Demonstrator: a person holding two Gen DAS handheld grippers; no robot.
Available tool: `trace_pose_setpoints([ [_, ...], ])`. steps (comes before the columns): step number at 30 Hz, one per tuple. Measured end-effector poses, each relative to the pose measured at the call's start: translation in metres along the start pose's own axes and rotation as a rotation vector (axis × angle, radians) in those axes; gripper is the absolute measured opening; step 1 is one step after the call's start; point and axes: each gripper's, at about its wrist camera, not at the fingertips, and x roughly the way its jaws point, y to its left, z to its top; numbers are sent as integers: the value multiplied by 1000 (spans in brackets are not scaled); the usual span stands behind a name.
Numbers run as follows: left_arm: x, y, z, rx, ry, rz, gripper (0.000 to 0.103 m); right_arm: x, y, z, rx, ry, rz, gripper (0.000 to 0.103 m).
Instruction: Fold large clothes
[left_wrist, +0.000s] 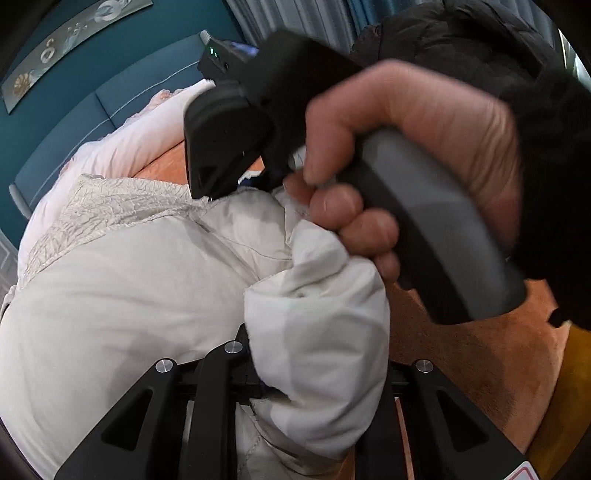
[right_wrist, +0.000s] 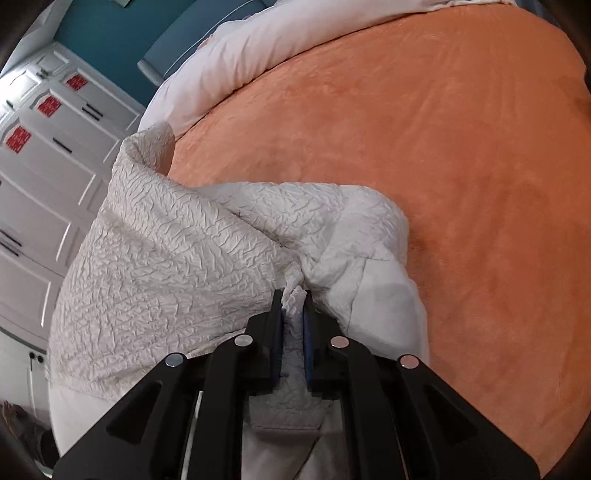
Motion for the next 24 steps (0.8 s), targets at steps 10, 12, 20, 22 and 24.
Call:
trace_pose_setpoints([
  [10,-141,36,-26,-92,-150,-73,53,-29,17,8,21,11,-95,23],
  [12,-167,58,-24,-162,-167,-7,53,-64,38,10,-32,-72,-113,22],
  [20,-150,168,-4,-567,-100,108,55,-149,126,-61,-301,-169,-119,12],
  [22,-131,175,-10,-617,-45,110,55,-130,131,-82,-338,-116,-142,10],
  [24,-115,180,-15,-653,-26,98,55,-112,119,-106,-338,-65,-181,10],
])
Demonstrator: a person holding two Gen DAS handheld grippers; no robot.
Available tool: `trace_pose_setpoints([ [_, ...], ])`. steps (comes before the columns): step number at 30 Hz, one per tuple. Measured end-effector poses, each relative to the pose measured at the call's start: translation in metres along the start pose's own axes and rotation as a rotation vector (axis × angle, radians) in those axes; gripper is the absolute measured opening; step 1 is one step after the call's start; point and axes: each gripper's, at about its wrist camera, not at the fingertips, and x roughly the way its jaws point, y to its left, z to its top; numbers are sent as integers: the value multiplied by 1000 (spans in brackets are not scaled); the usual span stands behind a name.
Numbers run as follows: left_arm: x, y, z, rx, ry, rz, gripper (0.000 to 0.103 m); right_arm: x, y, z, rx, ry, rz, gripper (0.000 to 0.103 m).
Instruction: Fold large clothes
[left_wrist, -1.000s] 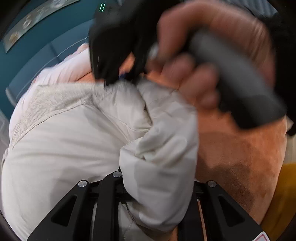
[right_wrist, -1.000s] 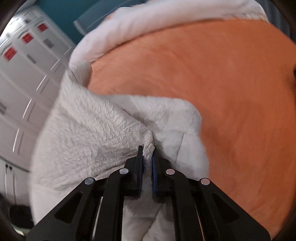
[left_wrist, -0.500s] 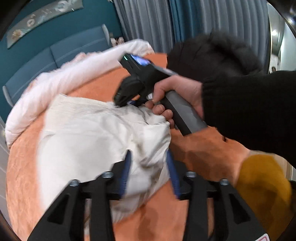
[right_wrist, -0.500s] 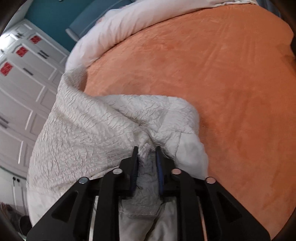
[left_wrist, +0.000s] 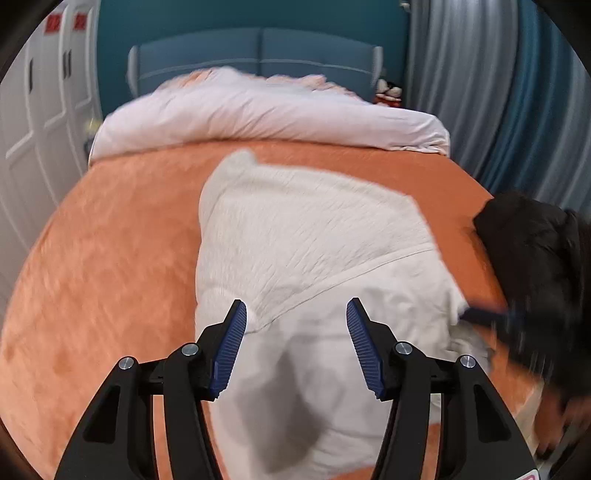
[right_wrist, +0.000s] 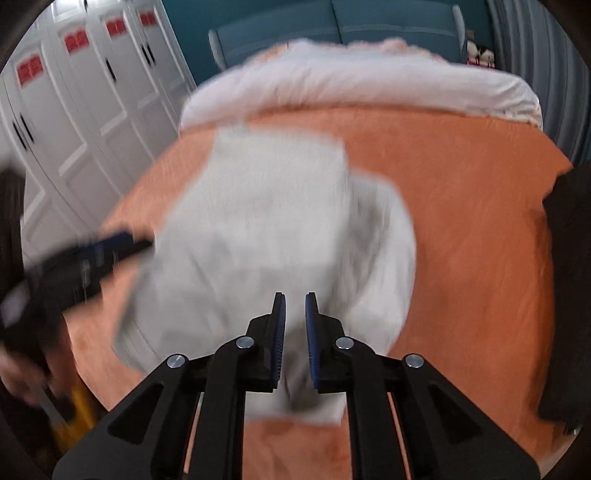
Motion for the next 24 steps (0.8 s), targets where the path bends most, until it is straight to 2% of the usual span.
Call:
trace_pose_setpoints([
  [3,18,4,-18,0,52,-19,55,31,-33,-39,133,79,-43,6],
  [5,19,-1,-33,57,37,-10,56,53,-62,-71,272,121,2,0],
  [6,22,-8,-37,101,33,3,56,62,-68,-82,295,150,-20,0],
  [7,25,-15,-41,143,23,26,57,78,-72,-97,290,202,-80,0],
  [9,34,-20,-46,176,23,72,62,76,-72,-108,289,114,-66,0],
  [11,38,-14,-48,152,17,72,63,63,-78,-101,361,89,-47,0],
  [13,30,-7,-44,121,11,47,63,26,-79,-83,382,-24,-77,2],
  [14,27,-5,-41,114,6,39,63,2,-74,-64,351,-88,-88,3],
  [18,5,5,-30,56,-42,-3,63,-45,-41,11,197,-219,-65,3],
  [21,-15,11,-4,10,-105,-11,64,-42,-12,71,101,-254,-13,3],
  [24,-18,22,29,-26,-123,3,65,-4,16,116,9,-191,-34,3],
])
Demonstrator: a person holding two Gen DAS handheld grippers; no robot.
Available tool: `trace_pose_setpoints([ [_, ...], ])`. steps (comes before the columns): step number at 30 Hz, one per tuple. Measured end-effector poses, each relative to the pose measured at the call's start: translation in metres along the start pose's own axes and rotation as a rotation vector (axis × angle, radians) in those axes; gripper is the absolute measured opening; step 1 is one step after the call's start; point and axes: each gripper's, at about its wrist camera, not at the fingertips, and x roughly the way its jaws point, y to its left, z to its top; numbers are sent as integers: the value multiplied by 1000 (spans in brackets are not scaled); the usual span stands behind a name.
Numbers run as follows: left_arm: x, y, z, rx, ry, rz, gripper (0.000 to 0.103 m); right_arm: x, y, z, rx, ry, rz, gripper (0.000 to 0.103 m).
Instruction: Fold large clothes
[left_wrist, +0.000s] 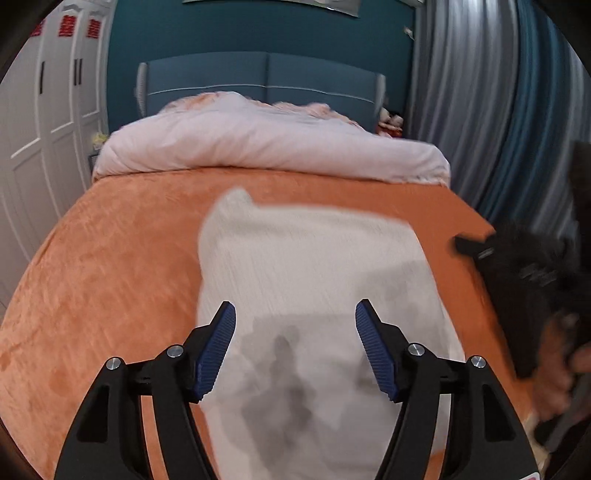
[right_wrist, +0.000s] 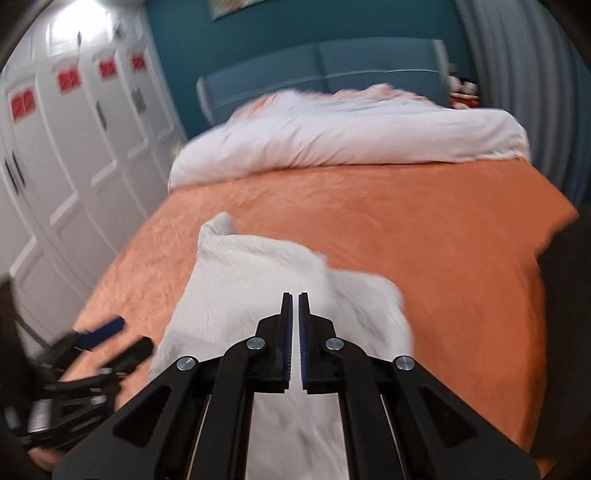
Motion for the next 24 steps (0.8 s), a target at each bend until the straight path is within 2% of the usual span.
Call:
trace_pose_setpoints([
  [2,18,10,19,-33,45,5,65,25,13,8,-19,54,-12,3],
  [5,48,20,28,-80,99,9,65,72,4,3,-18,133,-89,0],
  [8,89,18,18,-104,161,10,65,104,-22,-26,34,181,-142,0],
  [9,104,15,10,-102,180,9,69,113,-32,-39,47,181,-171,0],
  [10,114,12,3,-112,185,-26,73,118,-39,-50,56,172,-189,0],
  [11,117,10,-1,-115,175,-32,76,119,-49,-60,76,156,-182,0],
  [14,128,-7,-15,-35,134,5,83,118,-68,-81,163,120,-91,0],
  [17,137,-8,-39,-2,75,39,88,123,-74,-95,202,84,-45,0],
  [20,144,0,-51,-7,41,37,91,125,-67,-103,187,48,-68,0],
  [24,156,2,-59,-6,34,46,93,128,-62,-106,192,25,-81,0],
])
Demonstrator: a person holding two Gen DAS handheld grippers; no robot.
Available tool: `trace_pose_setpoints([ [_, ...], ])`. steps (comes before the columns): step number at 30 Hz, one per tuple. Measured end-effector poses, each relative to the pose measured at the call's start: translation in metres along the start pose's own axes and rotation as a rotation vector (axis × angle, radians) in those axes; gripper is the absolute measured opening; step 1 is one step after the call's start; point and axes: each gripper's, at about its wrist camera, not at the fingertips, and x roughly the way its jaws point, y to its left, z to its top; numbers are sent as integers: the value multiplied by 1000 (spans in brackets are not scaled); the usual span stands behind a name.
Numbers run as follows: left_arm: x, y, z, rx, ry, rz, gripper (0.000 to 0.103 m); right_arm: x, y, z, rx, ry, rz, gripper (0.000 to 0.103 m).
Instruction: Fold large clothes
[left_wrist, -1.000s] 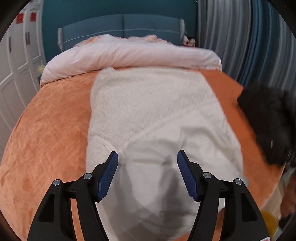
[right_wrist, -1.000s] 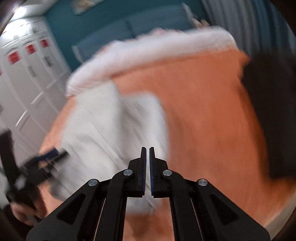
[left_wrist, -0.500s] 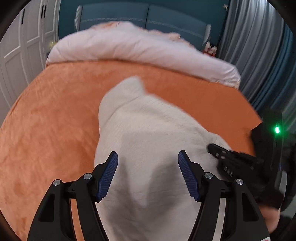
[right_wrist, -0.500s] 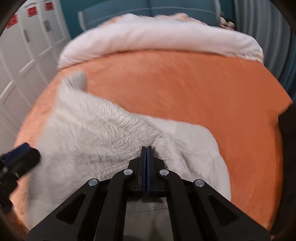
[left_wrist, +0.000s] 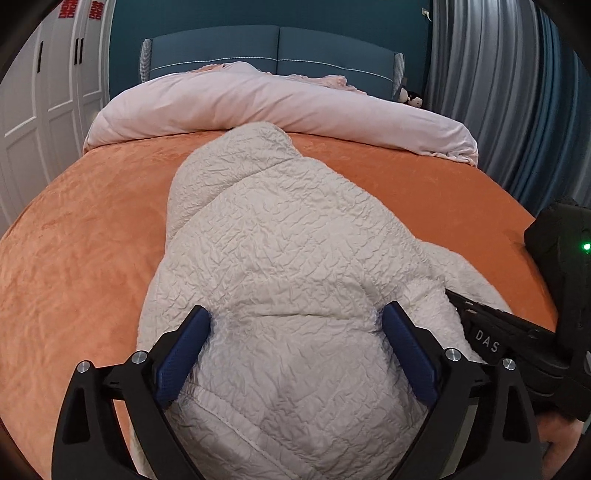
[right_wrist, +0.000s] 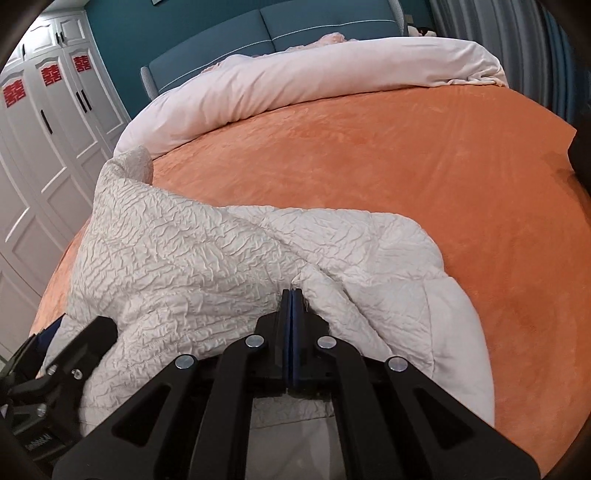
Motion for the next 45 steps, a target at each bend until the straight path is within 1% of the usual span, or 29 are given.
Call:
trace_pose_setpoints([
  [3,1,-2,1,9,1,15,93,5,3,5,-4,3,-10,0],
  [6,-7,0,12,-12,28,-7,93,2,8,16,-28,39,-20,0],
  [7,-12,1,17,-20,43,-14,93,-7,12,23,-43,57,-42,0],
  [8,-23,4,22,-30,60,-20,92,-23,16,30,-50,66,-65,0],
  [9,-36,7,25,-43,68,-22,91,-42,21,38,-55,61,-67,2],
  [11,-68,13,27,-64,58,-48,91,-87,29,38,-78,42,-34,5],
  [12,-93,16,25,-66,52,-63,91,-105,31,34,-81,42,-22,5],
  [13,-104,17,22,-63,53,-63,91,-126,33,26,-79,57,-11,5],
  [14,-118,16,17,-53,60,-64,91,-135,34,20,-73,71,-2,5],
  [15,-128,13,9,-34,81,-60,91,-146,35,8,-58,102,29,5],
  [16,-134,9,-1,-9,106,-47,91,-149,37,-6,-44,141,61,5],
  [17,-136,4,-11,11,127,-34,91,-145,41,-22,-47,186,62,5],
  [20,-129,-7,-39,56,201,12,90,-120,49,-67,-115,283,-12,5],
  [21,-122,-10,-49,62,239,19,89,-114,50,-76,-128,291,-30,3],
  [22,-119,-10,-55,59,250,22,89,-110,50,-84,-143,287,-47,2],
  [24,-117,-9,-62,51,264,35,89,-113,52,-83,-133,304,-69,2],
  [25,-119,-9,-63,44,262,41,89,-121,52,-77,-102,309,-64,5],
  [27,-126,-10,-60,44,260,54,89,-146,52,-64,-65,253,-31,6],
  [29,-128,-12,-59,49,262,62,89,-158,50,-61,-67,227,-65,7],
  [30,-130,-13,-60,47,263,64,89,-156,47,-64,-66,237,-76,7],
  [31,-130,-13,-61,43,264,66,89,-147,42,-71,-65,267,-89,9],
  [33,-130,-12,-62,30,276,62,89,-118,31,-97,-82,368,-121,11],
  [34,-129,-13,-64,22,294,59,89,-116,30,-103,-84,369,-125,10],
  [36,-132,-12,-65,12,297,56,89,-128,31,-100,-63,351,-128,12],
  [38,-135,-12,-63,25,289,74,89,-153,29,-83,13,271,-71,17],
  [40,-137,-11,-61,20,289,70,89,-173,29,-63,28,189,-47,19],
  [42,-142,-7,-57,-6,285,60,88,-189,33,-29,13,98,-35,20],
  [44,-148,-3,-50,-30,263,54,88,-192,37,1,0,51,-29,21],
  [45,-153,0,-44,-43,245,54,88,-183,39,23,-13,34,-30,21],
])
